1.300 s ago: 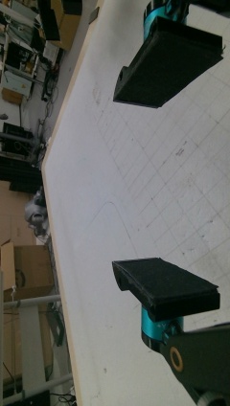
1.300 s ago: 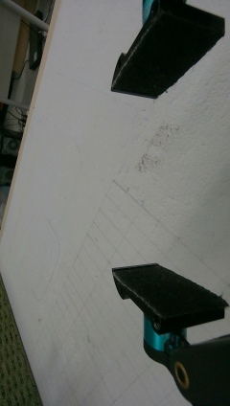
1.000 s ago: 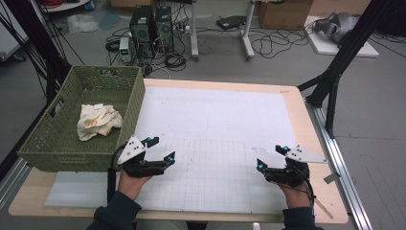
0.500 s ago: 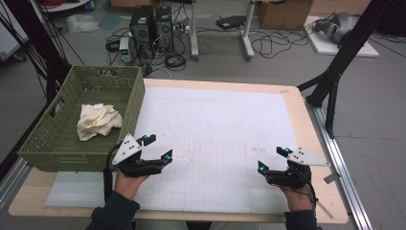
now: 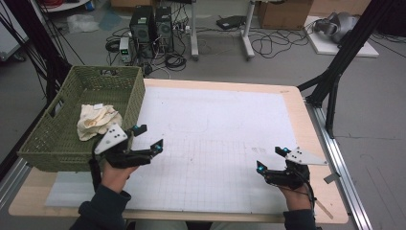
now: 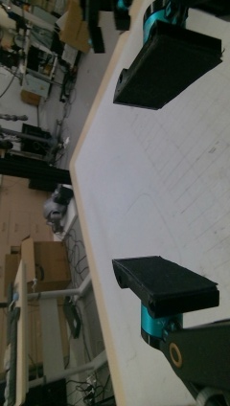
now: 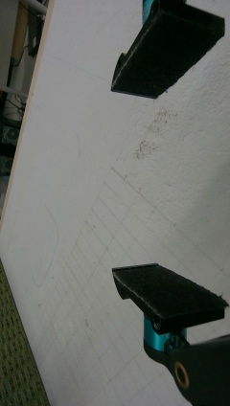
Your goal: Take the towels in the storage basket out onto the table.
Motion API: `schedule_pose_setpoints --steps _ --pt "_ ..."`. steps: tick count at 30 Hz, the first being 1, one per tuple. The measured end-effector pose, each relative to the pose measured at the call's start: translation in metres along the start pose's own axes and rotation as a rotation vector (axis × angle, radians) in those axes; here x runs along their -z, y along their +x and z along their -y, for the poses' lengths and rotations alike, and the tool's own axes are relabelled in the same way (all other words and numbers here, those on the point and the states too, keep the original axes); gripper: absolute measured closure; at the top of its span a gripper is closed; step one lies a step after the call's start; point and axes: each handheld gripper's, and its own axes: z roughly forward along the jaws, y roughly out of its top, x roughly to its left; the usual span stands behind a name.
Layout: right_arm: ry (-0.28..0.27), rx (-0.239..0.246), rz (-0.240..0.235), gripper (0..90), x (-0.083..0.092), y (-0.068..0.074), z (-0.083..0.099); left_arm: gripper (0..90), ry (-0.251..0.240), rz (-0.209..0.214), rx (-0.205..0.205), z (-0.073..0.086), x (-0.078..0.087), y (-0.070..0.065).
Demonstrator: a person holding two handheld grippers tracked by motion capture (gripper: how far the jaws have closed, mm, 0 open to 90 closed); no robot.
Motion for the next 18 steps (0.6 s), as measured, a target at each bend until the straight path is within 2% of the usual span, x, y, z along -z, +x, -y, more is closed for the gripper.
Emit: schedule_pose_setpoints --steps 1,2,3,4,5,6,9,11,12,13,14,16,17,18 --pt "0.003 0.002 -0.001 10.9 -0.001 0.000 0.000 19.1 -0.009 -0.014 -0.007 -0.010 0.005 0.007" --pt "0.003 0.002 -0.001 10.9 -0.001 0.000 0.000 19.1 -0.009 -0.014 -0.007 -0.010 0.005 0.007" --pt "0.003 0.002 -0.001 10.9 -0.001 0.001 -0.001 19.1 -0.008 -0.020 -0.011 -0.021 0.011 0.018" --pt "0.003 0.002 -0.001 10.9 -0.001 0.001 -0.001 19.1 -0.008 -0.020 -0.011 -0.021 0.011 0.018" --pt "0.005 0.003 -0.003 10.9 -0.002 0.001 -0.001 19.1 -0.009 -0.020 -0.012 -0.033 0.016 0.029" --pt "0.005 0.003 -0.003 10.9 -0.002 0.001 -0.001 19.0 -0.009 -0.020 -0.012 -0.033 0.016 0.029" --pt "0.013 0.003 -0.003 10.9 -0.003 0.002 0.000 19.0 -0.019 -0.061 -0.038 -0.051 0.026 0.047" --pt "0.012 0.009 -0.002 10.9 -0.004 0.002 -0.001 19.0 -0.024 -0.094 -0.027 -0.060 0.033 0.064" --pt "0.012 0.009 -0.002 10.9 -0.004 0.002 -0.001 19.0 -0.024 -0.094 -0.027 -0.060 0.033 0.064" --pt "0.012 0.007 -0.001 10.9 -0.003 0.002 -0.001 18.9 -0.020 -0.130 -0.020 -0.065 0.039 0.078" --pt "0.012 0.003 0.001 10.9 -0.003 0.003 -0.001 18.8 -0.020 -0.130 -0.020 -0.065 0.039 0.078" --pt "0.006 0.004 0.002 10.9 -0.003 0.002 -0.001 18.8 0.005 -0.175 -0.015 -0.067 0.045 0.096" --pt "0.006 0.004 0.002 10.9 -0.003 0.002 -0.001 18.8 0.005 -0.175 -0.015 -0.067 0.045 0.096" --pt "0.007 0.003 0.001 10.9 -0.003 0.002 -0.001 18.8 0.016 -0.193 -0.006 -0.067 0.046 0.104"
